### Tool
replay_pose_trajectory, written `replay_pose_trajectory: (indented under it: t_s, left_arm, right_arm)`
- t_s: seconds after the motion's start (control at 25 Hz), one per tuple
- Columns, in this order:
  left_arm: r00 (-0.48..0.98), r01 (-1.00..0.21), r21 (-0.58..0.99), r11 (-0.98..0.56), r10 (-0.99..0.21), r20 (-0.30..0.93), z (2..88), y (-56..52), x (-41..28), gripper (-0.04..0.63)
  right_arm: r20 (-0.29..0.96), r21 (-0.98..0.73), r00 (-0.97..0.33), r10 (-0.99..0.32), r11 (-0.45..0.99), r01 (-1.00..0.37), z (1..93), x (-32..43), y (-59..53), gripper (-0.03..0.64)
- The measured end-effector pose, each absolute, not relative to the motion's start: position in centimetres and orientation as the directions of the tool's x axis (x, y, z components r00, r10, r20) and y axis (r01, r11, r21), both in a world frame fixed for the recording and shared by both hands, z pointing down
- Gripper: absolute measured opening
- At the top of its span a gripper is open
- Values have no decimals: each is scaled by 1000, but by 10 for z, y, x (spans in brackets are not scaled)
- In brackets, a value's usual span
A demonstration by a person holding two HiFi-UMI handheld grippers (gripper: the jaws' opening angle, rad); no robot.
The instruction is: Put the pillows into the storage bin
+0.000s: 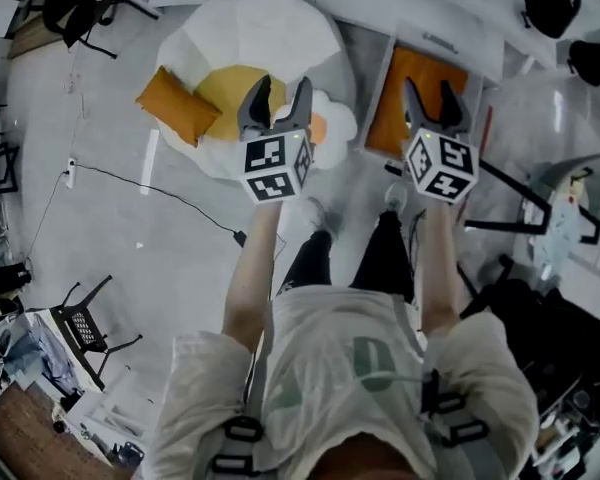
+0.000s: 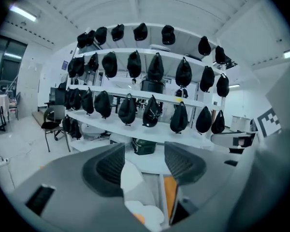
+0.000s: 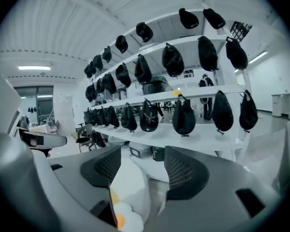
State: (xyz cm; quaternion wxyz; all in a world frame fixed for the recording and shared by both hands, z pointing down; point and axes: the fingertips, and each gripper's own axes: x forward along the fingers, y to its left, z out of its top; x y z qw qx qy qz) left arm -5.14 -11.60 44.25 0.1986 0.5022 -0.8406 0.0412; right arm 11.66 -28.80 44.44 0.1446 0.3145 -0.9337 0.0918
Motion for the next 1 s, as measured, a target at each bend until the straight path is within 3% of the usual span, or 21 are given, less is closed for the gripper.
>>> replay_pose_trajectory:
  t_s: [0.2, 0.44, 1.0]
  left_arm:
    - [-538, -783, 116, 611, -759, 365, 411, -9, -113, 239]
    - [-685, -657, 94, 748, -644, 341, 396, 81, -181, 239]
    - [-832, -407, 187, 894, -447, 328, 395, 218, -312, 264]
  right_arm:
    - [271, -123, -852, -449, 861, -493, 409, 28, -200, 270]
    - [241, -126, -944, -227, 957, -262, 392, -85, -119, 270]
    - [246, -131, -963, 107, 988, 77, 392, -265, 25, 270]
